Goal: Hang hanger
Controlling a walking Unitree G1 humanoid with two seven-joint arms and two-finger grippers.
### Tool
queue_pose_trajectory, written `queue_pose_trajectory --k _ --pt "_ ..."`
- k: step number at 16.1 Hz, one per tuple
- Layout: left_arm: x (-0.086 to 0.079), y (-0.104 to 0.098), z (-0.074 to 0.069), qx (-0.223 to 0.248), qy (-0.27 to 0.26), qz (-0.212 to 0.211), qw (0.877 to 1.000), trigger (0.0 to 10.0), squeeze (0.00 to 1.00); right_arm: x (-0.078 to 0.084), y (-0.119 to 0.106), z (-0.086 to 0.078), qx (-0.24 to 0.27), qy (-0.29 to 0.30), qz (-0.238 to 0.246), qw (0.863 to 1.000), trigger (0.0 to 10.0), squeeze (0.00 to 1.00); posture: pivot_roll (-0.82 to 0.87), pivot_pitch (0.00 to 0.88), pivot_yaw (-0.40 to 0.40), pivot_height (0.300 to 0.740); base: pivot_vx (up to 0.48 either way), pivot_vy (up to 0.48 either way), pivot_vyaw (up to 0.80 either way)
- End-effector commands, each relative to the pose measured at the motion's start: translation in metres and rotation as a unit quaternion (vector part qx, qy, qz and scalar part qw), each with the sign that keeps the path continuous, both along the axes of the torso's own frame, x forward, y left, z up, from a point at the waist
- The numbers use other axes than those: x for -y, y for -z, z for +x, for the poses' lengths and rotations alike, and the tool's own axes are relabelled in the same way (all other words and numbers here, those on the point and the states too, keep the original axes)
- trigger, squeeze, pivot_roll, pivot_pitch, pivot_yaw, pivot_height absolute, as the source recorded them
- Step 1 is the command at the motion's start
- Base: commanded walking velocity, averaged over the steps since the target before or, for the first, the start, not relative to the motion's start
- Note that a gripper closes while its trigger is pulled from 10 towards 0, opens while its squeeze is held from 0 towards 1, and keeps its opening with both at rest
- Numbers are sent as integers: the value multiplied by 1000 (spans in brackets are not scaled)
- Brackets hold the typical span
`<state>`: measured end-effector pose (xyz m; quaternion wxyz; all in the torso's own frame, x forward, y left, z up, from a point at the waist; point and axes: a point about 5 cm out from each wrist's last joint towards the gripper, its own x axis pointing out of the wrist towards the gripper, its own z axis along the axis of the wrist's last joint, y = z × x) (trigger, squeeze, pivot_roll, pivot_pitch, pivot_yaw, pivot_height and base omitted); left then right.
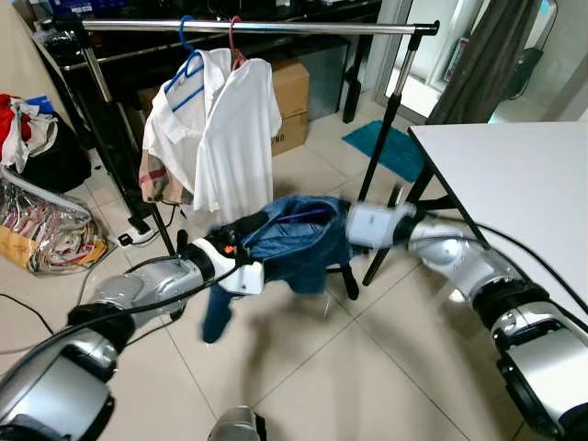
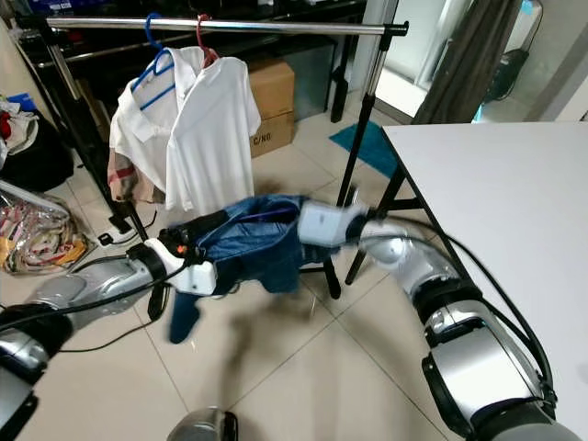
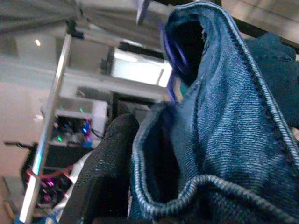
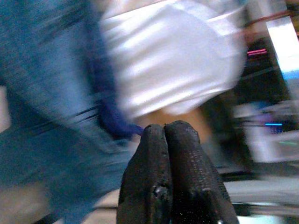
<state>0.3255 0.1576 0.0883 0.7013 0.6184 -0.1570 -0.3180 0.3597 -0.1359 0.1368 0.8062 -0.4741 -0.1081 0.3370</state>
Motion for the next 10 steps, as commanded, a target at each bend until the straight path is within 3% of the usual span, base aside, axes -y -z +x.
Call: queue_pose_trajectory --k 1,2,3,5,6,7,9,10 --pt "3 -7 6 -1 -9 -14 1000 4863 0 4 -9 2 40 16 19 999 0 75 262 3 1 740 0 0 0" --pt "7 -3 5 -17 -14 -26 999 9451 0 4 -16 1 73 20 33 997 0 78 259 3 3 740 0 0 0" --pt "8 -2 5 -21 -16 -30 999 10000 0 3 -16 0 82 18 33 996 0 82 259 3 3 740 0 0 0" --pt "9 -1 4 -24 -18 -41 999 10000 0 2 -11 -5 97 10 33 995 0 86 259 3 3 740 0 0 0" --pt "9 -1 4 -17 -13 -34 999 8000 0 2 -9 -7 95 9 35 995 0 82 259 3 3 740 0 0 0" --pt "9 -1 3 -8 -7 -26 1000 4157 0 1 -2 -10 84 8 35 996 0 86 261 4 -2 740 0 0 0" --pt "9 -1 2 -5 -6 -28 1000 4510 0 1 3 -11 80 14 38 996 0 82 262 7 -3 740 0 0 0" --pt "9 -2 2 -1 -2 -28 1000 7294 0 2 4 -12 81 18 37 996 0 82 262 9 -5 740 0 0 0"
